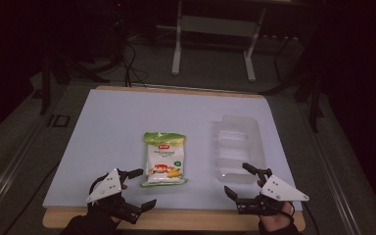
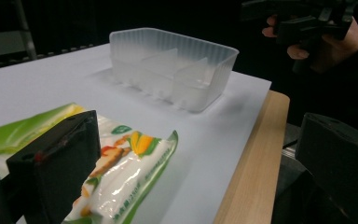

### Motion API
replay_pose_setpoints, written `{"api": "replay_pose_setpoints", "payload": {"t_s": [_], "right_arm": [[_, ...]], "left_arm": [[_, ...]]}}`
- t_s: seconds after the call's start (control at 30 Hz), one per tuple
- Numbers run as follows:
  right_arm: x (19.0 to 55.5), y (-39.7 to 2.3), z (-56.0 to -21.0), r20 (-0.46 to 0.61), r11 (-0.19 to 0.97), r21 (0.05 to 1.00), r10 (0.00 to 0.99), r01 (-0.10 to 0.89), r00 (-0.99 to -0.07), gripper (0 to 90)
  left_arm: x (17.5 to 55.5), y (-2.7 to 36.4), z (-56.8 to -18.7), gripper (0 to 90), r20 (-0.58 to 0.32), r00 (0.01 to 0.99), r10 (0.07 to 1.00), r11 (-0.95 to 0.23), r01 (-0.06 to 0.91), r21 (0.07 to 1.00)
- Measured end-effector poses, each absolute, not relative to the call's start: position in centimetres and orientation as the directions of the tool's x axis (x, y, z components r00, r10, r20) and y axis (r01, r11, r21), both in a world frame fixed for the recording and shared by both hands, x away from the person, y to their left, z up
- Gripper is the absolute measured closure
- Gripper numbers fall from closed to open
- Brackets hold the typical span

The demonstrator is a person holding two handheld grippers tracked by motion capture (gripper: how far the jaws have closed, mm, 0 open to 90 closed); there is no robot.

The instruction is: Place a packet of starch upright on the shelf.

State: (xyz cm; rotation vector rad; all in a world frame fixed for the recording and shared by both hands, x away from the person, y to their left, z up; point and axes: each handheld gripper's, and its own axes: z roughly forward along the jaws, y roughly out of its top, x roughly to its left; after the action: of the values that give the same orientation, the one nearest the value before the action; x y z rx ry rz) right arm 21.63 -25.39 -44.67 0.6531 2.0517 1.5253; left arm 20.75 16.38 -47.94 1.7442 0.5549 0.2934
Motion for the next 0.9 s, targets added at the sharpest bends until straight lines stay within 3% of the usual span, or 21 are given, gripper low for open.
{"api": "replay_pose_setpoints", "payload": {"t_s": [0.27,0.7,0.9], "right_arm": [[21.6,-25.3,-44.3,-0.038,0.188,0.977,0.628,0.105,-0.777,10.5],[20.9,-25.1,-43.4,-0.108,0.198,0.98,0.634,0.025,-0.766,10.1],[21.0,-25.4,-43.4,-0.1,0.188,0.982,0.658,0.034,-0.746,10.1]], "left_arm": [[21.5,16.6,-46.7,0.4,-0.089,0.825,0.558,-0.159,0.211,0.964],[24.5,17.7,-44.9,0.4,-0.093,0.792,0.604,-0.175,0.245,0.953],[26.6,18.1,-44.1,0.4,-0.125,0.773,0.622,-0.182,0.298,0.937]]}}
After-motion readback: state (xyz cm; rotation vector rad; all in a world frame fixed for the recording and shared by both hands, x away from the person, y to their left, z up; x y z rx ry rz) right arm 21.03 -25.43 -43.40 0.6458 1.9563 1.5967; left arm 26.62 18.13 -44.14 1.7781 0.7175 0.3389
